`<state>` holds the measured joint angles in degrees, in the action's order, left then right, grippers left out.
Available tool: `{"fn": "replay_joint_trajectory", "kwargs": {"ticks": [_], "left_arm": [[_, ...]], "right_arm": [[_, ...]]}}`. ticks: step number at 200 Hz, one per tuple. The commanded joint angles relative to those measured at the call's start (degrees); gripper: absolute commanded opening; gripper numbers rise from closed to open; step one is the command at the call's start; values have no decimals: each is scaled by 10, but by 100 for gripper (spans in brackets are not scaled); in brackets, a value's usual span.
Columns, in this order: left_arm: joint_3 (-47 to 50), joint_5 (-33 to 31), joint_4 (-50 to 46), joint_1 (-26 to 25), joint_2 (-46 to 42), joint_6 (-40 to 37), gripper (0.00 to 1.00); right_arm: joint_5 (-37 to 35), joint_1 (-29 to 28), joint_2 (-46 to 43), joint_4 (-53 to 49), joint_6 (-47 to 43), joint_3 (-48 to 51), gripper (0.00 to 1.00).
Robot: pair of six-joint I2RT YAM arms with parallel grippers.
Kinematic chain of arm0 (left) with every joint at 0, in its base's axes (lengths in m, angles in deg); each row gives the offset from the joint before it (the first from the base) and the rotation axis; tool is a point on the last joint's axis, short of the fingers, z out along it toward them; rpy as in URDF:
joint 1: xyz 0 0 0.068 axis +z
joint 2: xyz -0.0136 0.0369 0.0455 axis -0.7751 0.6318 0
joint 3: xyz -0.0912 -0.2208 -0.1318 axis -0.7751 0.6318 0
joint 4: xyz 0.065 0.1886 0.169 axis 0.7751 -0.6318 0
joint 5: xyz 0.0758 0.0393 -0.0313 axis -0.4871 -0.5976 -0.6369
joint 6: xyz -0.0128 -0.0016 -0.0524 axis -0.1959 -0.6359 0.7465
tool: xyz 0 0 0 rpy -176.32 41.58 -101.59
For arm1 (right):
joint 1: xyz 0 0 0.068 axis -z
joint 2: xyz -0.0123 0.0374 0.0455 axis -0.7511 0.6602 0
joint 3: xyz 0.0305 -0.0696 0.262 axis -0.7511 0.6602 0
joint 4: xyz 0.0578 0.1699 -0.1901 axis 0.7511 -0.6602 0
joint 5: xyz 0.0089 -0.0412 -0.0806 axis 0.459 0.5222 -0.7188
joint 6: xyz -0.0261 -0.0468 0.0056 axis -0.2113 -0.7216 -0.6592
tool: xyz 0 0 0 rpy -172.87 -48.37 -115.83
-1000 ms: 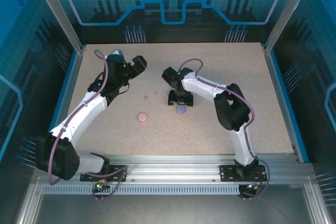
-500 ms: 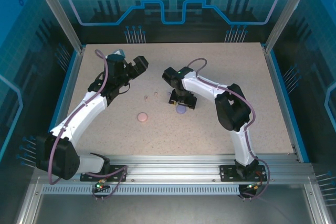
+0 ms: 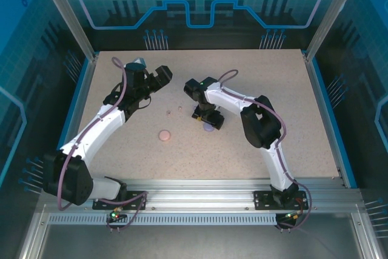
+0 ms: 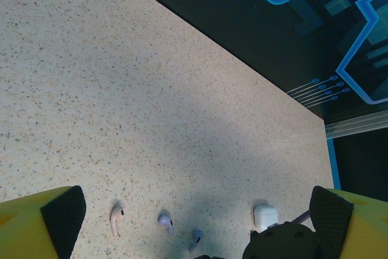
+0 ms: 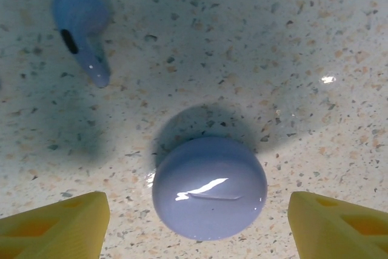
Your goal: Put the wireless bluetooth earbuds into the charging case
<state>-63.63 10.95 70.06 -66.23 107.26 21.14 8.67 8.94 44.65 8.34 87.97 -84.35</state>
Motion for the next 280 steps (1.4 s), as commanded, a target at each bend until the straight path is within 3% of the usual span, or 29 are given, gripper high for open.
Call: {"fn": "replay_joint_trajectory", "kwargs": {"ticks": [1,59,192,229,280], "left_arm": [[-19,10,-3,5,4,1,99],[-20,11,0,5,5,-1,99],[-20,29,0,5,12,-1,99],[-14,52,1,5,7,0,99],[29,86,0,5,-23,3,99]], "right_arm": [[3,-4,8,-24,24,4,78],[13,-4,5,14,34,40,77],[3,13,-9,71,22,99,60],[2,12,-23,97,-52,109,48],[18,8,-83,117,-176,166,46]]}}
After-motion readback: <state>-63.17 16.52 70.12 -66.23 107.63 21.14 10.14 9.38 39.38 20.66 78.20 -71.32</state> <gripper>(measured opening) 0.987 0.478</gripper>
